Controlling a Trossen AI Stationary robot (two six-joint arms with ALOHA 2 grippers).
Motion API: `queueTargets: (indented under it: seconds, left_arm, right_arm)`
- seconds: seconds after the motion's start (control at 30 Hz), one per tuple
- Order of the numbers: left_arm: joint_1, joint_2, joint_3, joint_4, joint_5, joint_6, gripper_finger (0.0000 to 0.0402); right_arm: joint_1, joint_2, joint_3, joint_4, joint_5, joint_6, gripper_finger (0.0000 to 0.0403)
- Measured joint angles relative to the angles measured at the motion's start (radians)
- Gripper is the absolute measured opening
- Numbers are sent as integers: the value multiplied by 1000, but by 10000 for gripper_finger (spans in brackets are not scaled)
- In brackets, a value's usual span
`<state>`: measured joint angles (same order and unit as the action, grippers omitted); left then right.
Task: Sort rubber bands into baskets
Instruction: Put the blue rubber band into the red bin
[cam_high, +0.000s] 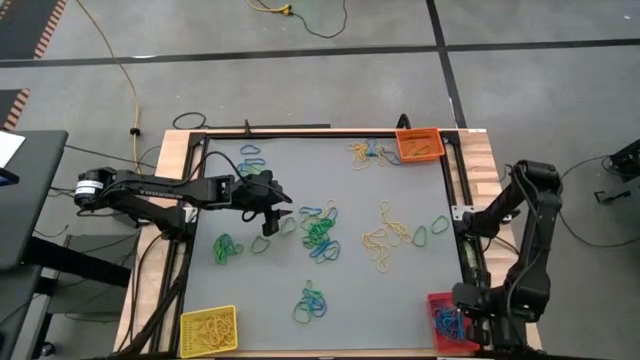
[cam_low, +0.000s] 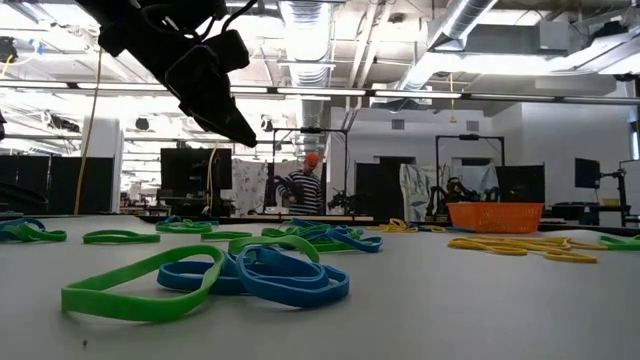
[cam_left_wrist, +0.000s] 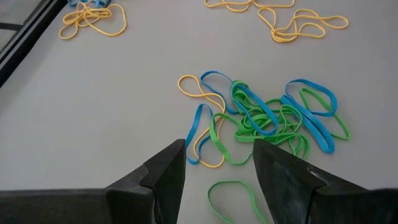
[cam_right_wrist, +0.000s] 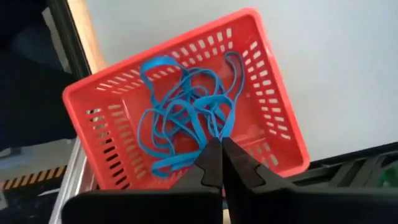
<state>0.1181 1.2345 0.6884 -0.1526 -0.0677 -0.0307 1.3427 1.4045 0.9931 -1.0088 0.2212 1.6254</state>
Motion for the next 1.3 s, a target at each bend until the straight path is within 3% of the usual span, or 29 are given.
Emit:
queueTargets:
  seconds: [0.4,0.8,1.3]
  left_arm:
    - [0,0,0,0,0,0,178]
    - [0,0,0,0,0,0,178]
    - [0,0,0,0,0,0,178]
  right_arm:
    - [-79,58,0,-8,-42,0,90]
    - [-129,55,0,-7,-69,-7,203]
    - [-253,54,0,6,-56,-173,203]
